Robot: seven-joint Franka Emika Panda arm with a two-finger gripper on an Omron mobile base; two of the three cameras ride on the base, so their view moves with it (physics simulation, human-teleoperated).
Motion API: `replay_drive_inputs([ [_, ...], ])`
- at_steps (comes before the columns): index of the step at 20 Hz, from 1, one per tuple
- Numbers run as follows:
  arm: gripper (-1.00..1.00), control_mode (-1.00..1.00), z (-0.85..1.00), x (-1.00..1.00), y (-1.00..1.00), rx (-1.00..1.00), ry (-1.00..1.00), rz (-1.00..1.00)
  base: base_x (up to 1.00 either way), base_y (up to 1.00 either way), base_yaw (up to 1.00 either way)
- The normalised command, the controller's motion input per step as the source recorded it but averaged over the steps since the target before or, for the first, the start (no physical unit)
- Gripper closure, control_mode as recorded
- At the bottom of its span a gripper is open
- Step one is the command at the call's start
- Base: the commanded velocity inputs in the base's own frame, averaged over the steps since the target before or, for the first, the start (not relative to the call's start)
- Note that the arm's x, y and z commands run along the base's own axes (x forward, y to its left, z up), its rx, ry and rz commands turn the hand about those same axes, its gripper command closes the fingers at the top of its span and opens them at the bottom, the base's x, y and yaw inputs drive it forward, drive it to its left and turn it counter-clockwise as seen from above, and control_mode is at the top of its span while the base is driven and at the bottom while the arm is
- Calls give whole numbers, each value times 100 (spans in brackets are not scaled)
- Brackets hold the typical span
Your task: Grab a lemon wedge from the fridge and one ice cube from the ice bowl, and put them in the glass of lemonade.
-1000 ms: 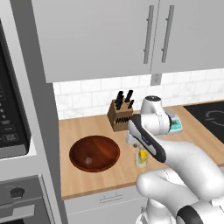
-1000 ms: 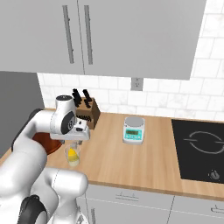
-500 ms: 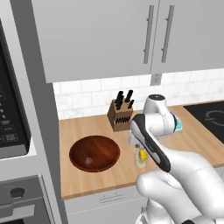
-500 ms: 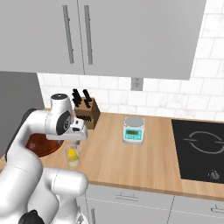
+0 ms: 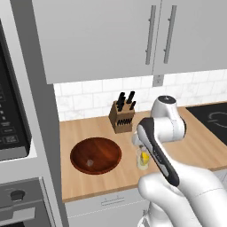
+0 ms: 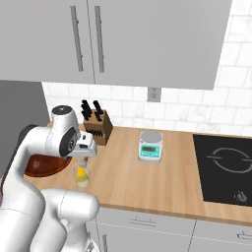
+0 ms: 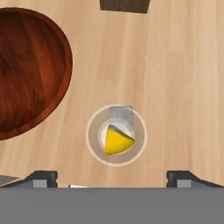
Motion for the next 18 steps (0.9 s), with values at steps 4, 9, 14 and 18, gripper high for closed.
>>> replay_drive_inputs([
  [4,-100,-100,24,0,-13,6,-5,0,0,0,0],
  [9,-100,-100,22,-2,-9,6,-9,0,0,0,0],
  [14,-100,-100,19,-39,0,6,-11,0,0,0,0],
  [18,-100,-100,0,-43,0,2,0,0,0,0,0],
])
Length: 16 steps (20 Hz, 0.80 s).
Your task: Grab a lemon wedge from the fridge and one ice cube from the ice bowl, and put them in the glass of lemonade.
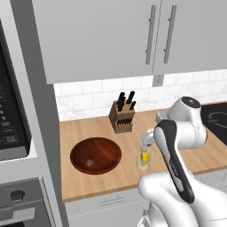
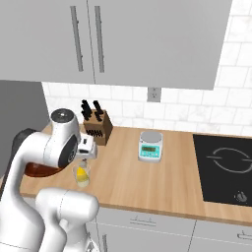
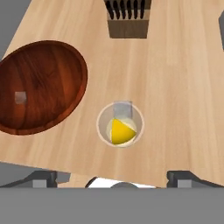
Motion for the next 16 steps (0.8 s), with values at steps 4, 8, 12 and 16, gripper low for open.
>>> replay_drive_inputs([
  [4,-100,-100,32,-60,29,-4,0,0,0,0,0],
  [8,-100,-100,49,-36,10,-8,0,0,0,0,0],
  [12,-100,-100,38,-26,-3,-6,0,-4,0,0,0],
  [16,-100,-100,20,-43,-16,0,-6,-8,0,0,0],
])
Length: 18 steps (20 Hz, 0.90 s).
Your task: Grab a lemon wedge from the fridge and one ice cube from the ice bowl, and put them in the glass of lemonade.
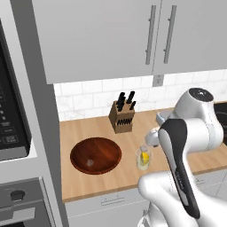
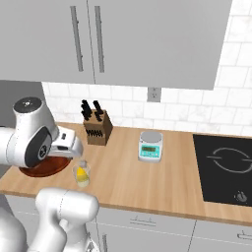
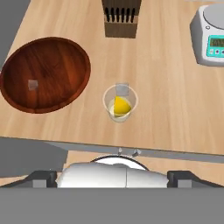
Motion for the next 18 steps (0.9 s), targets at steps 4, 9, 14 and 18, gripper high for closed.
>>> replay_drive_inputs([
  [4,-100,-100,15,-53,-20,0,-21,-9,0,0,0],
  [9,-100,-100,29,-36,0,0,-19,-5,0,0,0],
  [14,-100,-100,24,-7,0,0,-17,-1,0,0,0],
  [18,-100,-100,1,-9,0,0,-11,0,0,0,0],
])
